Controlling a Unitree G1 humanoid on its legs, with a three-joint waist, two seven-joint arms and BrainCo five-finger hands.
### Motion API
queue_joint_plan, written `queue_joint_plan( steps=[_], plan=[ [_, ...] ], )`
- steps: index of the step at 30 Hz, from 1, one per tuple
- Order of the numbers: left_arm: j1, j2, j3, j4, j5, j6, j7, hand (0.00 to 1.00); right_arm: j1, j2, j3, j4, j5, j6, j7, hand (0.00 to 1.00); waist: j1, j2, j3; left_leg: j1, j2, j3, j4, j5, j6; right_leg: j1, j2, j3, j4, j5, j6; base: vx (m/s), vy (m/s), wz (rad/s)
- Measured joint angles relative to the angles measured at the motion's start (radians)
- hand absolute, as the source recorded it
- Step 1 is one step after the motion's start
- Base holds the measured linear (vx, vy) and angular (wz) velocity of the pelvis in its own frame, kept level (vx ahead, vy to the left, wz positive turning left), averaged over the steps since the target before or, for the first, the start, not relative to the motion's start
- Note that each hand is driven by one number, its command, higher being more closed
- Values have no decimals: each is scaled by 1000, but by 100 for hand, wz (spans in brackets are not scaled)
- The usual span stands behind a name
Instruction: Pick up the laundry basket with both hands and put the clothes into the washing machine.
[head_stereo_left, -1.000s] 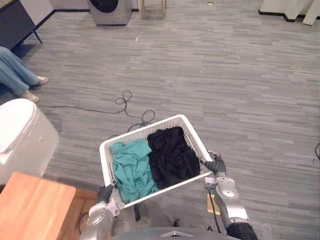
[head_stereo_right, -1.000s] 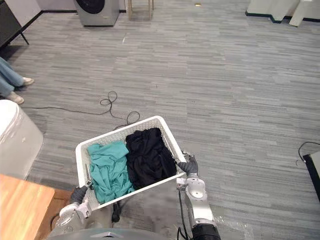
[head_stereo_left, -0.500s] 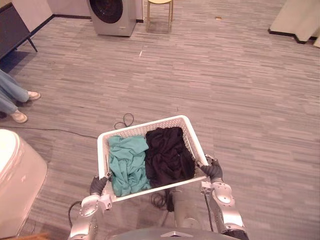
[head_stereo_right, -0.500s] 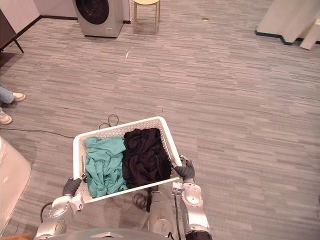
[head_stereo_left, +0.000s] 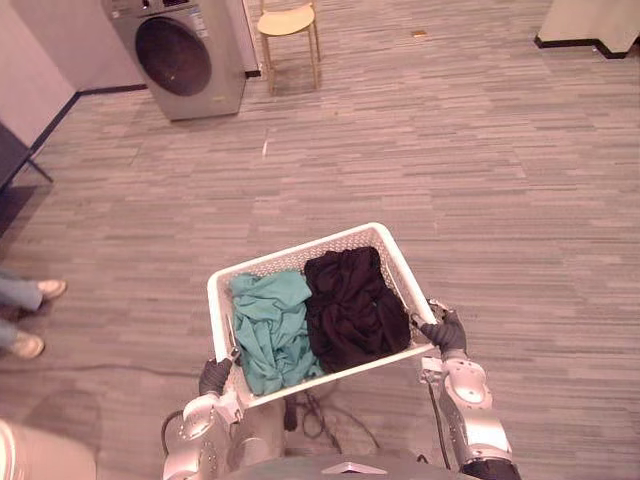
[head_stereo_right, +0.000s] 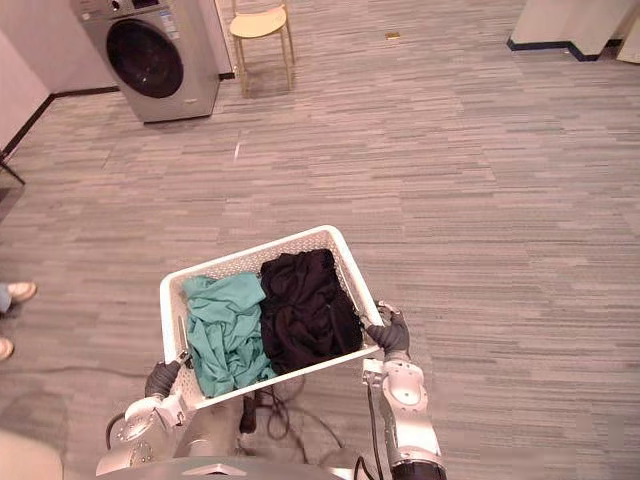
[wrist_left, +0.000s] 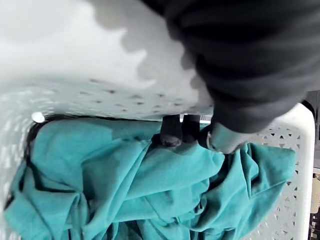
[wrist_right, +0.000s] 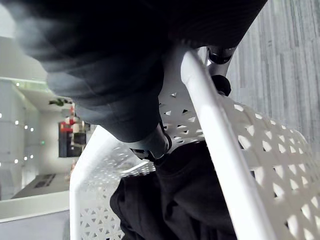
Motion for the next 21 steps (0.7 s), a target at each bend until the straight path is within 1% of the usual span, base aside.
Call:
queue_joint_plan(
  steps=[1, 2, 3, 4, 5, 6, 7, 8, 9, 10, 11, 12, 13, 14, 15, 16, 17, 18, 19, 20, 21],
  plan=[
    [0, 4, 6, 1, 0, 5, 3, 100, -2, 10, 2, 14, -2, 0, 0, 100, 4, -35, -13, -4, -25, 16, 22, 38, 24, -6, -34, 14, 34, -16, 18, 813, 434, -40],
    [17, 5, 9, -5, 0, 5, 7, 100, -3, 15, 3, 30, -8, 2, 1, 100, 14, -85, -40, -17, -65, 51, 84, 29, 67, -71, -95, 41, 163, -14, 46, 673, 334, -37],
    [21, 9, 9, -21, 0, 4, 7, 100, -4, 23, 3, 30, -8, 1, 2, 100, 19, -113, -38, -19, -83, 80, 181, -46, 111, -137, -117, 72, 354, 23, 116, 808, 392, -33],
    [24, 15, 9, -24, 0, 5, 7, 100, 0, 32, 2, 30, -8, 1, 2, 100, 18, -126, -39, -9, -92, 91, 217, -94, 119, -180, -127, 91, 464, 64, 178, 791, 366, -14],
    [23, 38, 4, -22, 0, 15, 16, 100, 3, 65, 2, 39, -8, 2, 3, 100, 4, -151, -32, 74, -126, 94, 258, -193, 148, -287, -124, 130, 782, 209, 280, 650, 296, 4],
    [24, 42, 3, -22, 0, 17, 17, 100, 4, 67, 2, 44, -8, 2, 3, 100, 1, -152, -32, 93, -130, 93, 258, -205, 152, -306, -116, 130, 827, 208, 278, 717, 288, 11],
    [29, 50, 1, -22, 0, 20, 18, 100, 12, 71, 3, 66, -8, 3, 4, 100, -9, -141, -24, 176, -138, 84, 241, -241, 172, -366, -75, 128, 960, 177, 238, 341, 129, 13],
    [28, 51, 1, -22, 1, 20, 19, 100, 18, 72, 3, 65, -8, 2, 4, 100, -12, -135, -19, 220, -141, 76, 220, -252, 173, -394, -58, 112, 995, 153, 208, 553, 195, 29],
    [26, 55, 0, -22, 10, 20, 19, 100, 27, 74, 2, 64, -8, -1, 3, 100, -23, -127, -12, 306, -156, 49, 165, -265, 179, -459, -42, 58, 1006, 102, 150, 414, 98, 48],
    [24, 71, -9, -22, 17, 20, 19, 100, 40, 76, 2, 59, -8, -4, 4, 100, -43, -123, -6, 373, -164, 21, 114, -277, 185, -530, -31, 1, 948, 57, 108, 595, 96, 70],
    [19, 80, -20, -22, 19, 20, 18, 100, 51, 80, -1, 56, -8, -4, 3, 100, -59, -120, -5, 409, -165, -5, 90, -285, 183, -579, -21, -30, 849, 34, 95, 553, 16, 96],
    [11, 94, -38, -22, 19, 19, 18, 100, 67, 83, -4, 51, -8, -4, 0, 100, -82, -118, -5, 432, -166, -41, 78, -300, 166, -607, -26, -76, 633, 42, 98, 442, -25, 88],
    [9, 101, -44, -21, 19, 19, 17, 100, 73, 83, -7, 50, -8, -4, 0, 100, -86, -121, -7, 445, -169, -56, 76, -315, 154, -610, -29, -100, 500, 65, 95, 574, -69, 83],
    [8, 108, -51, -20, 19, 20, 13, 100, 96, 84, -9, 34, -8, -3, -1, 100, -84, -127, -9, 468, -185, -70, 90, -357, 135, -606, -46, -137, 291, 163, 75, 524, -90, 44],
    [10, 106, -54, -17, 19, 20, 13, 100, 107, 83, -9, 24, -8, -3, -1, 100, -77, -144, -16, 485, -187, -80, 104, -384, 125, -605, -46, -138, 269, 207, 58, 706, -127, 53],
    [31, 81, -50, -12, 22, 25, 14, 100, 111, 81, -8, 21, -7, 5, -5, 100, -73, -119, -6, 500, -164, -82, 257, -439, 78, -570, -39, -147, 346, 184, 27, 506, -111, 45],
    [35, 63, -48, -12, 27, 27, 15, 100, 107, 81, -13, 21, -7, 8, -11, 100, -77, -105, 2, 457, -143, -76, 387, -435, 71, -541, -37, -165, 352, 156, 24, 597, -134, 71],
    [50, 29, -44, -13, 28, 30, 17, 100, 102, 66, -24, 5, -6, 8, -21, 100, -85, -66, 13, 326, -77, -56, 696, -335, 38, -485, -13, -199, 341, 121, 12, 521, -112, 50],
    [62, 9, -41, -16, 23, 29, 18, 100, 91, 45, -13, -25, -5, 8, -22, 100, -71, -44, 16, 194, -9, -43, 911, -250, 10, -463, 12, -209, 339, 90, -9, 594, -103, 32],
    [54, 4, -38, -21, 13, 26, 17, 100, 65, 33, -9, -31, -5, 8, -22, 100, -69, -30, 22, 130, 29, -20, 981, -260, 28, -451, 23, -209, 338, 75, -17, 462, -53, 5],
    [41, 3, -37, -23, 8, 25, 17, 100, 47, 33, -13, -30, -4, 8, -22, 100, -72, -30, 27, 96, 44, -2, 988, -273, 50, -445, 24, -211, 334, 69, -20, 384, -18, 10]
  ],
)
